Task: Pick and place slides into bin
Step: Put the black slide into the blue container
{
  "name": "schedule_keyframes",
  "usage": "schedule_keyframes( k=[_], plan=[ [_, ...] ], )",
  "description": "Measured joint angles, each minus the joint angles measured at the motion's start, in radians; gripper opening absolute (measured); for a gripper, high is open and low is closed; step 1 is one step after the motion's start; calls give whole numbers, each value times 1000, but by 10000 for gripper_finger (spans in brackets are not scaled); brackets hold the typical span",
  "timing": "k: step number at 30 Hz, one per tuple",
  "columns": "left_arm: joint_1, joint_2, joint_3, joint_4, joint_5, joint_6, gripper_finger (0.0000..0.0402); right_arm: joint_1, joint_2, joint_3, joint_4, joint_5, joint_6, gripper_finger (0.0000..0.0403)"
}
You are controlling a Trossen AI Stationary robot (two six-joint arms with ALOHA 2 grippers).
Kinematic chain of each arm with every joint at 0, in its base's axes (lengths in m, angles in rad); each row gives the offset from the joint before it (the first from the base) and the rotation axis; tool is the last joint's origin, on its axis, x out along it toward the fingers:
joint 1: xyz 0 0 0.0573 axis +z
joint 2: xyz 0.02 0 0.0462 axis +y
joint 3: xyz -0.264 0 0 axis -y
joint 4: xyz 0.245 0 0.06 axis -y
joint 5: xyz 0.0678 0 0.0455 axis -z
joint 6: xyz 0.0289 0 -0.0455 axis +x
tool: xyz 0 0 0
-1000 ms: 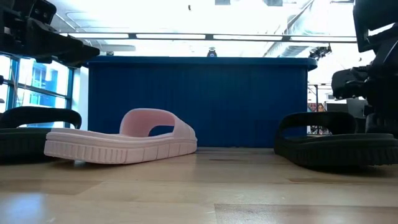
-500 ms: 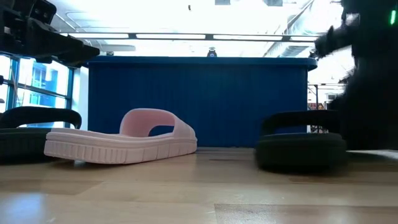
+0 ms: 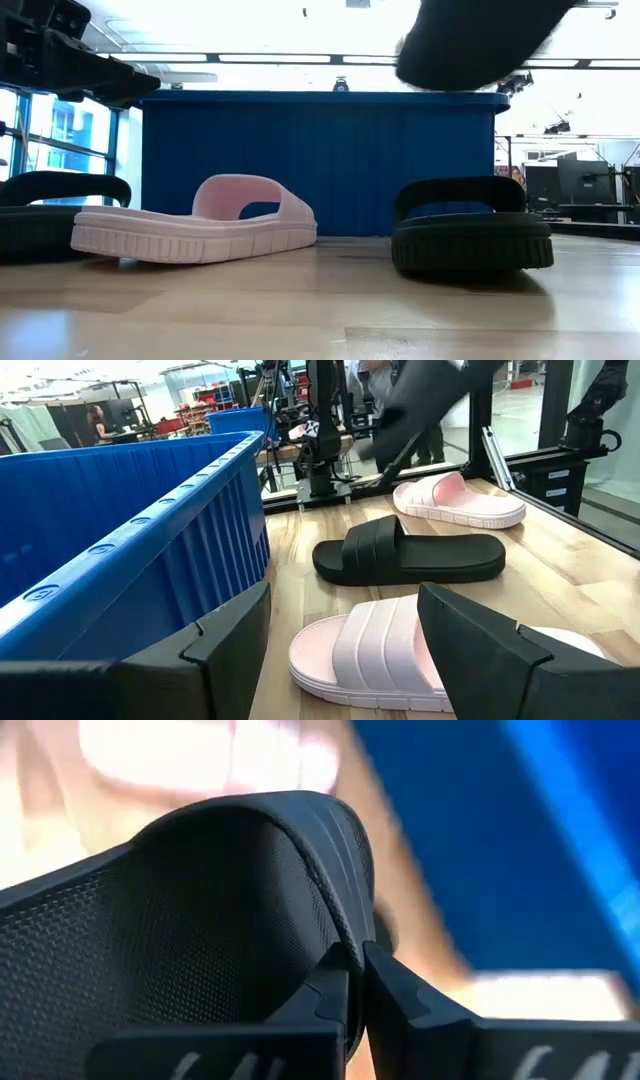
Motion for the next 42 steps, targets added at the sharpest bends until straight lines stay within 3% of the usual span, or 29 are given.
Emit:
schedule_keyframes(
  k=[3, 7, 10, 13, 18, 22, 24, 26, 30, 33, 38, 42],
  plan=[
    [0, 0, 0, 0, 0, 0, 244, 10, 0, 70, -4, 122, -127, 1],
    [0, 0, 0, 0, -6, 0, 244, -8, -2, 136, -60, 421, -252, 1],
    [0, 0, 0, 4, -45, 1, 244, -75, -26, 137, -59, 640, -404, 0],
    [0, 0, 0, 10, -90, 0, 244, -201, -55, 137, -58, 712, -513, 0],
    [0, 1, 0, 38, -108, -4, 244, -526, -101, 136, -57, 651, -615, 0],
    [0, 0, 0, 51, -104, -55, 243, -788, -95, 136, -12, 497, -727, 0],
    [0, 0, 2, 58, -64, -110, 243, -902, -78, 135, 63, 414, -824, 0],
    [0, 0, 2, 71, 42, -171, 243, -992, -52, 135, 179, 316, -948, 0],
    [0, 0, 1, 219, 188, -182, 243, -1110, 23, 135, 482, 109, -1231, 0],
    [0, 0, 1, 338, 255, -141, 243, -1171, 106, 135, 641, 28, -1354, 0],
    [0, 0, 1, 409, 377, -146, 243, -1268, 265, 135, 673, 69, -1401, 0],
    [0, 0, 1, 405, 412, -152, 243, -1345, 380, 134, 611, 70, -1359, 0]
  ],
)
